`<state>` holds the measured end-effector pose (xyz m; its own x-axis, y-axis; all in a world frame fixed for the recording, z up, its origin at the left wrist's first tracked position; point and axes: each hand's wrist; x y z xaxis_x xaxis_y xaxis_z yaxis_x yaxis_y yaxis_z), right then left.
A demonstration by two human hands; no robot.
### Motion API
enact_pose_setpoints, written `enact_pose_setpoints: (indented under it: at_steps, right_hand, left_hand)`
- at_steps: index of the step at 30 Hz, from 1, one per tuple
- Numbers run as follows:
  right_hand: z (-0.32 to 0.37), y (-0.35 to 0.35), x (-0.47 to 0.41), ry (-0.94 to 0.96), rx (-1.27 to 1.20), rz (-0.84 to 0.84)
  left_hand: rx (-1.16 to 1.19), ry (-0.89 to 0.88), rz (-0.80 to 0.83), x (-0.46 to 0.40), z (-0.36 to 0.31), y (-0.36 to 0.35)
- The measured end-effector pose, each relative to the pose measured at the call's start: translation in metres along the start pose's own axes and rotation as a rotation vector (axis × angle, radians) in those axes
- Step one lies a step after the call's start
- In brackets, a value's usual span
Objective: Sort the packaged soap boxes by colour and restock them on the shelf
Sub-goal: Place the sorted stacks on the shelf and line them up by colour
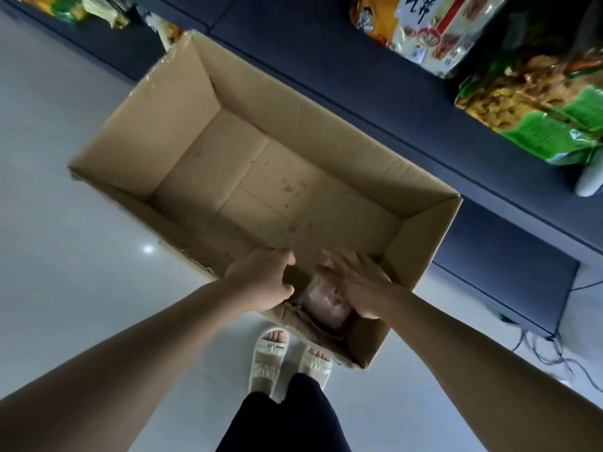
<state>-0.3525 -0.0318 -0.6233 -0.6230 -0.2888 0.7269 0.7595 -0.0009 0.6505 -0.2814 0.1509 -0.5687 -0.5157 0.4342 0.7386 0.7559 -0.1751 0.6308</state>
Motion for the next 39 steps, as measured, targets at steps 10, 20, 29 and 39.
enact_pose_setpoints:
  at_steps: [10,20,29,39]
  right_hand:
    - [-0.021,0.008,-0.021,-0.091,-0.155,-0.131]
    - [-0.072,0.064,0.056,-0.288,-0.322,-0.713]
    - [-0.098,0.037,0.098,-0.437,-0.456,-1.011]
    - [-0.106,0.011,0.093,-0.442,-0.629,-1.09]
  left_hand:
    - [0.085,0.04,-0.07,-0.031,0.009,-0.011]
    - [0.168,0.09,-0.059,-0.045,-0.013,-0.017]
    - [0.019,0.145,0.03,-0.087,-0.068,-0.073]
    - [-0.065,0.299,-0.143,-0.118,-0.1,-0.134]
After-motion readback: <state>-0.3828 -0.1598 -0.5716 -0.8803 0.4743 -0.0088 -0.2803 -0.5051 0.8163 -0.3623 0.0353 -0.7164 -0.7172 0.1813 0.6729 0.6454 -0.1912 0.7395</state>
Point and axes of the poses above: each hand's wrist, its own x-axis away from the middle knuckle, its own y-axis out of the back of the hand, z = x × y, and after that the axes turned 10 degrees about -x, right-handed
